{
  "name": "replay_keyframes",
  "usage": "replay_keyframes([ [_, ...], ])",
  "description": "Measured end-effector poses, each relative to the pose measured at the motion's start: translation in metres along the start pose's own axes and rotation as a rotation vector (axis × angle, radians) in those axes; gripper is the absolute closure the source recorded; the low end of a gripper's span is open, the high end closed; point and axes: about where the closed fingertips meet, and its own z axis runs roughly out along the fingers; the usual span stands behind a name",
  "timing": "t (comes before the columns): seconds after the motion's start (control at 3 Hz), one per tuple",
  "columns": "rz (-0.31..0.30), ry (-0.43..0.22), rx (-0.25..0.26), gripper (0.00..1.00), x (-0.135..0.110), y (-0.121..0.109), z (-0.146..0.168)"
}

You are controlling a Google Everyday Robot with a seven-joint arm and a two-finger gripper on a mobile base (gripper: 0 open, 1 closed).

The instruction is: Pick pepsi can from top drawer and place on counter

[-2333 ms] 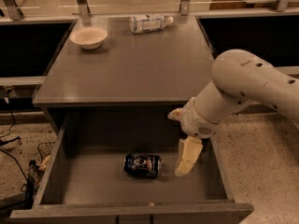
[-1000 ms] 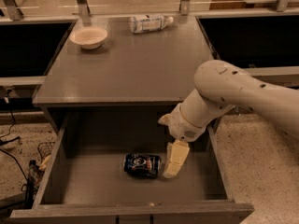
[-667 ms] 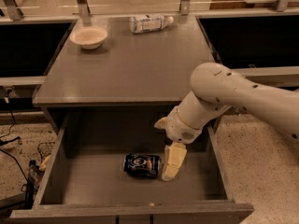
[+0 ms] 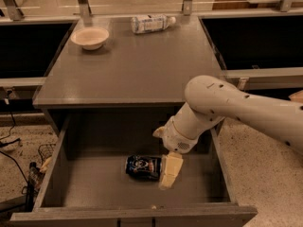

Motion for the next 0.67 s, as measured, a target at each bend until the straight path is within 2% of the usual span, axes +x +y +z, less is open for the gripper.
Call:
replay_keyframes([
  [0.33,0.000,0.000,0.000,0.00,0.000,0.000,0.000],
  [0.67,0.019,-0.021,-0.003,0.00,-0.008,-0.007,0.022],
])
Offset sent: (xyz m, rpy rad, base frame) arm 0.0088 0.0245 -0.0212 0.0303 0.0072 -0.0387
